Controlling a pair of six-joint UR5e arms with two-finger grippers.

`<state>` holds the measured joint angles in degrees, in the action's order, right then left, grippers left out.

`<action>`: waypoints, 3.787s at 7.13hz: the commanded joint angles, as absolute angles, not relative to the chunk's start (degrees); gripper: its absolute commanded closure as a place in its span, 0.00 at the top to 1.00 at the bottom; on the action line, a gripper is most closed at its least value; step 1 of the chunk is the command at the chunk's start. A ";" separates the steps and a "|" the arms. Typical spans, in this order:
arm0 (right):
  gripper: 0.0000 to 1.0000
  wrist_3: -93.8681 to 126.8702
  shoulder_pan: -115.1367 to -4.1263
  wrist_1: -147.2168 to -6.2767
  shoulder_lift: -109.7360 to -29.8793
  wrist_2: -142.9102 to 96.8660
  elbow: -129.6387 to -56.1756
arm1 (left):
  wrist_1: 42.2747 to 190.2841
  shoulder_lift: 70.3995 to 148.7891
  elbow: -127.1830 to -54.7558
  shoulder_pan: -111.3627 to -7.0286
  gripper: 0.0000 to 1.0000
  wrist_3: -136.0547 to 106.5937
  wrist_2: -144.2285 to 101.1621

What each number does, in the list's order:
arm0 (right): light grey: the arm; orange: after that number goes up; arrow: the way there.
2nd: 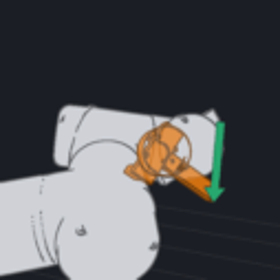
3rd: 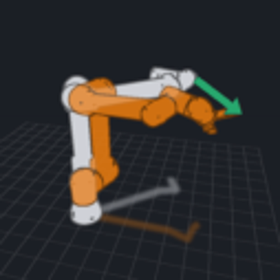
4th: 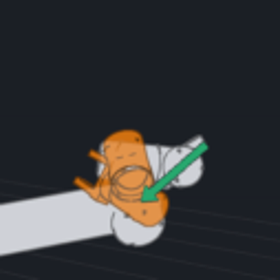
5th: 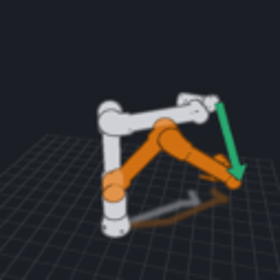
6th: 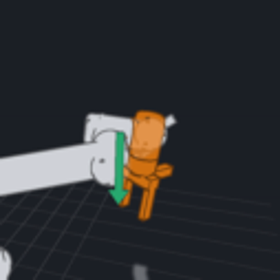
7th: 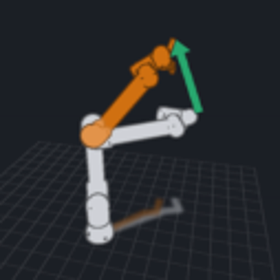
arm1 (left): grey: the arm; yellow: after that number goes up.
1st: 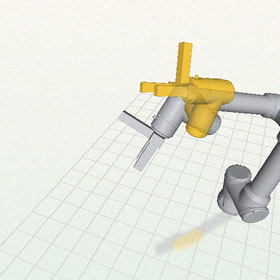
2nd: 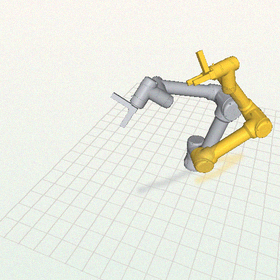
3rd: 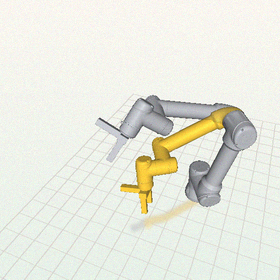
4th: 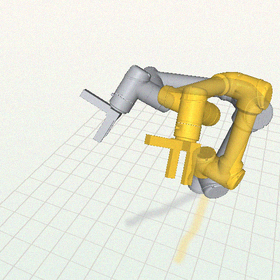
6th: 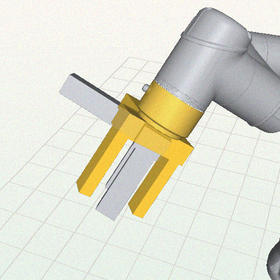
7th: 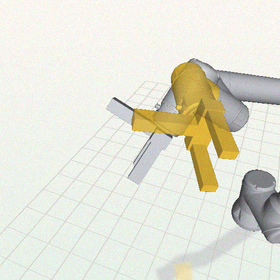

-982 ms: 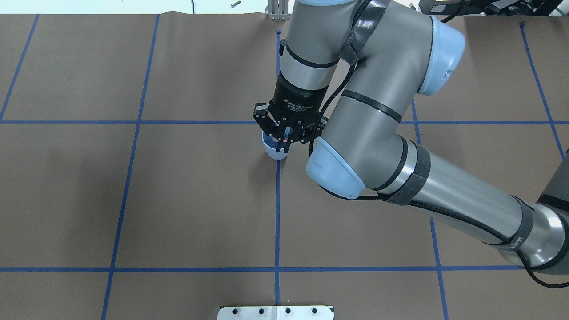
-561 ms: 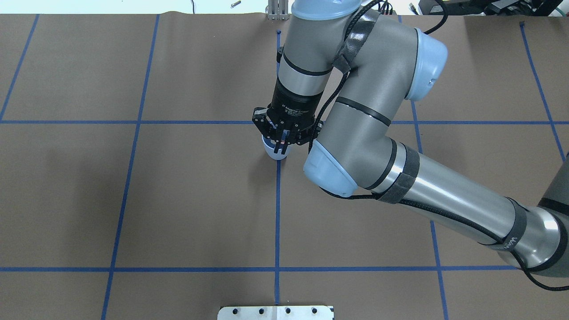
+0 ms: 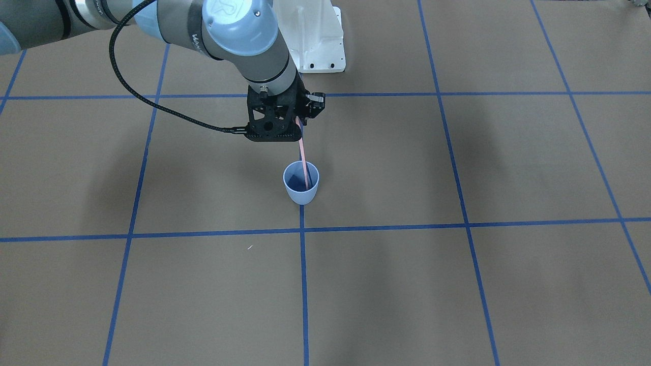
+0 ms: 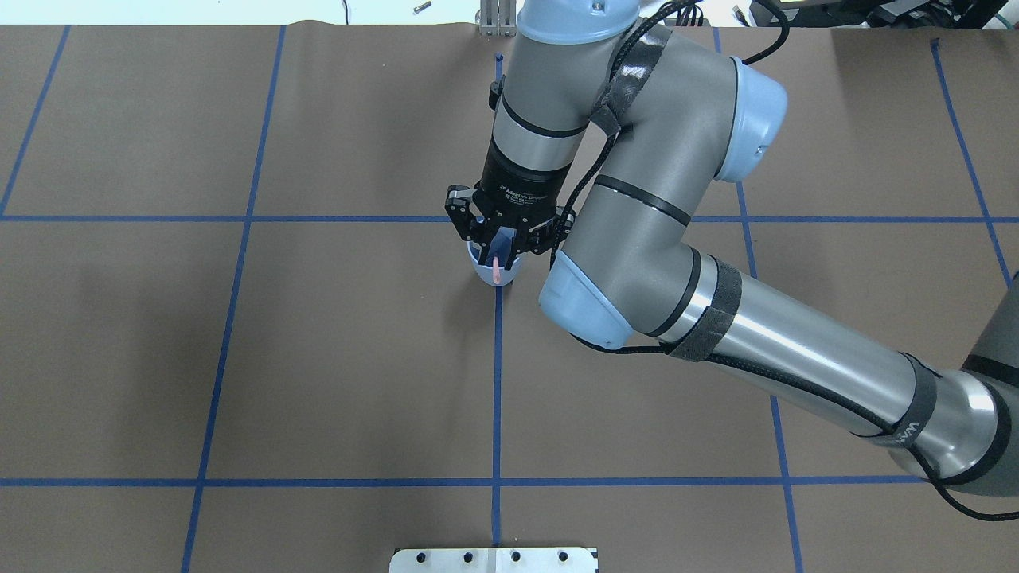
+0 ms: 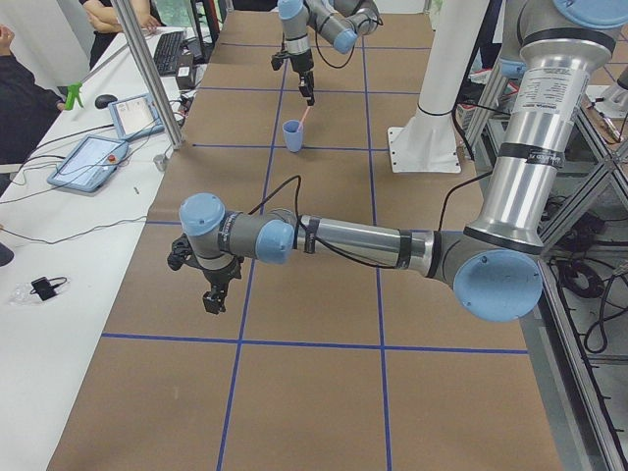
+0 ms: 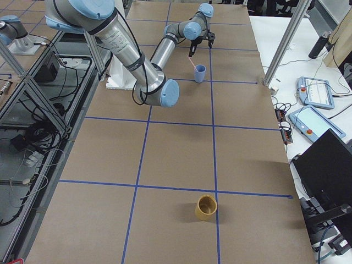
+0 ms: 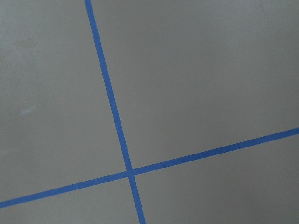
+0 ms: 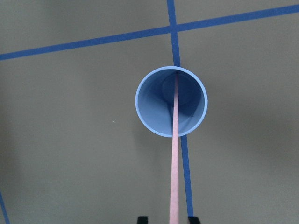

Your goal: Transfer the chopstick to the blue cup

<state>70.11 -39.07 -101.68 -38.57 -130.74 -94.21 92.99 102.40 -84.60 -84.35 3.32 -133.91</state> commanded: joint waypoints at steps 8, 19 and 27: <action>1.00 43.04 -54.89 -75.76 -63.51 -127.68 -102.92 | 93.08 102.39 -84.73 -84.46 0.98 3.34 -133.86; 1.00 -2.11 -89.47 -86.39 -93.24 -134.54 -92.82 | 93.17 95.89 -84.73 -90.42 0.98 8.49 -134.30; 1.00 -2.11 -91.32 -100.72 -90.09 -134.12 -96.77 | 90.44 95.36 -84.46 -91.05 0.98 8.35 -133.86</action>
<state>-2.07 -91.29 -100.16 -89.74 -134.15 -96.36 90.37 95.47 -84.47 -91.06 8.38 -133.86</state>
